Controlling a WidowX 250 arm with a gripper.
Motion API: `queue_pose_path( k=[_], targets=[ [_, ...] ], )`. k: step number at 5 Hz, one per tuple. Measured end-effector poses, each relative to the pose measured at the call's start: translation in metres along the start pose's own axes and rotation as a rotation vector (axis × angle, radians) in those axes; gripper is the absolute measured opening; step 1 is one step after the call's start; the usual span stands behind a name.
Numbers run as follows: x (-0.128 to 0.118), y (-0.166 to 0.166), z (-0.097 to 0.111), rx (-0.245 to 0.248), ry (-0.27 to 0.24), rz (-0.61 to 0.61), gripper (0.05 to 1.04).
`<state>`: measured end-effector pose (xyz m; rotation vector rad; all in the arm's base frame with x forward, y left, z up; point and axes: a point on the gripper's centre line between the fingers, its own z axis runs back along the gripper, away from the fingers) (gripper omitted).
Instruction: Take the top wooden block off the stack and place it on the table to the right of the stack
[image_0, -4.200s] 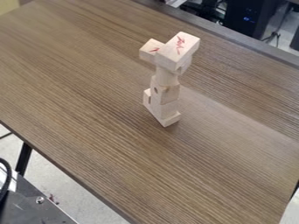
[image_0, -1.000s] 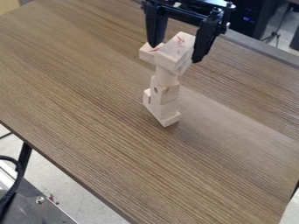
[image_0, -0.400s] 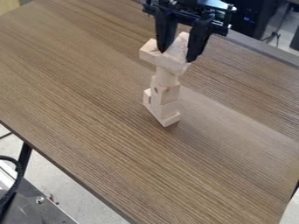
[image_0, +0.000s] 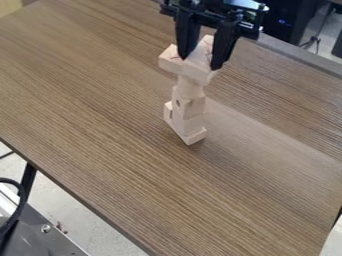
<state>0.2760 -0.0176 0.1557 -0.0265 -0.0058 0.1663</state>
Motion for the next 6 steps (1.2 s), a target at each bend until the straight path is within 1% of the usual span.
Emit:
queue_pose_path(
  k=[1,2,3,4,5,6],
  targets=[
    [-0.005,0.0,0.012,0.021,-0.03,0.002,0.499],
    [-0.01,-0.012,0.019,0.031,-0.048,-0.041,0.499],
    [-0.013,-0.031,0.021,0.022,-0.067,-0.135,0.499],
    [-0.022,-0.054,0.017,-0.03,-0.066,-0.221,0.499],
    [-0.033,-0.074,0.009,-0.081,-0.047,-0.282,0.499],
    [-0.04,-0.081,-0.008,-0.108,-0.017,-0.297,0.499]
  ],
)
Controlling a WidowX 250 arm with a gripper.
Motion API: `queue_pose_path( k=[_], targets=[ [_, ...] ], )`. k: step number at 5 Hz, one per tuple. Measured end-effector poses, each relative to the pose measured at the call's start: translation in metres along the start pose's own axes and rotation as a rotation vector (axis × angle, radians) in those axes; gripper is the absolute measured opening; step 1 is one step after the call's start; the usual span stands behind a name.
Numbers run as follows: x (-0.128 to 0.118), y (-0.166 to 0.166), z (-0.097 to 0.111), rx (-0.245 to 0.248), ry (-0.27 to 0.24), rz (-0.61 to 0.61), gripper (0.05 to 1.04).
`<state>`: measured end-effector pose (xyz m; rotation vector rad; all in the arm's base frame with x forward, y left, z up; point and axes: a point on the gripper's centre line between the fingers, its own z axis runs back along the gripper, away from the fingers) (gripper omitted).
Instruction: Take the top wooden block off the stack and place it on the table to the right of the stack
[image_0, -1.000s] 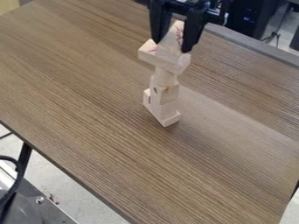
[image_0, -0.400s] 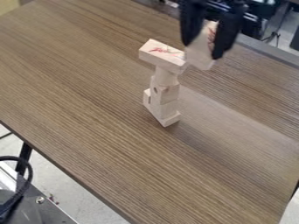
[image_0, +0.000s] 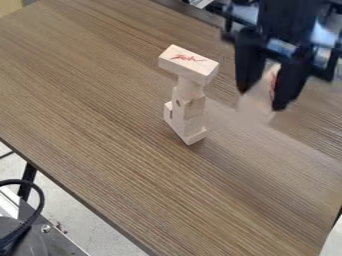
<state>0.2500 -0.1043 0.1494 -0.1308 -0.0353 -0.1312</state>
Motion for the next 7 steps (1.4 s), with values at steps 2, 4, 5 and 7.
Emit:
queue_pose_path(
  k=[2,4,5,7],
  targets=[
    [-0.012,0.002,-0.044,0.01,0.057,0.027,0.499],
    [-0.015,-0.006,-0.076,0.037,0.025,-0.011,0.499],
    [-0.011,-0.013,-0.08,0.029,0.002,-0.035,0.551],
    [-0.002,-0.013,-0.069,0.052,-0.02,-0.048,1.002]
  ],
)
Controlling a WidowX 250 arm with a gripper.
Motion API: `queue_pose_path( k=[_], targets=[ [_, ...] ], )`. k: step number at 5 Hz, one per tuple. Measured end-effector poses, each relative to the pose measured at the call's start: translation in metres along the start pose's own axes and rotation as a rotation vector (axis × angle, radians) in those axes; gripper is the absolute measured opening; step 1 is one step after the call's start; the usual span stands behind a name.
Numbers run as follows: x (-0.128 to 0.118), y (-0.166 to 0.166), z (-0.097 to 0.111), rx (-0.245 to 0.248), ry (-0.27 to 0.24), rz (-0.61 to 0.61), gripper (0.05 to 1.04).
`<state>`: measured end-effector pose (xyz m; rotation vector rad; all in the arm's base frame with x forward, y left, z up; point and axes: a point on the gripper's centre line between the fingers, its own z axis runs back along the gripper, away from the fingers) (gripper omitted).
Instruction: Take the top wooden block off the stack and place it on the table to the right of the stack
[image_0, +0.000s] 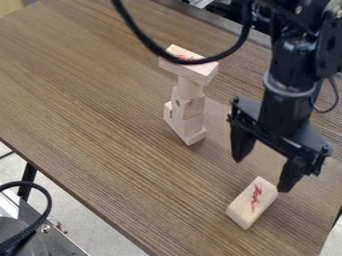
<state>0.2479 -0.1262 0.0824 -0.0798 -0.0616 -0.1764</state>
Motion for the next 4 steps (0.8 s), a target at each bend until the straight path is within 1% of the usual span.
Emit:
queue_pose_path(
  k=[1,2,3,4],
  targets=[
    [0.002,0.002,0.019,0.008,-0.024,0.011,0.998],
    [-0.007,0.012,0.058,0.049,-0.088,0.104,0.998],
    [-0.018,0.027,0.094,0.098,-0.179,0.245,0.998],
    [-0.019,0.035,0.105,0.117,-0.194,0.267,0.998]
  ],
)
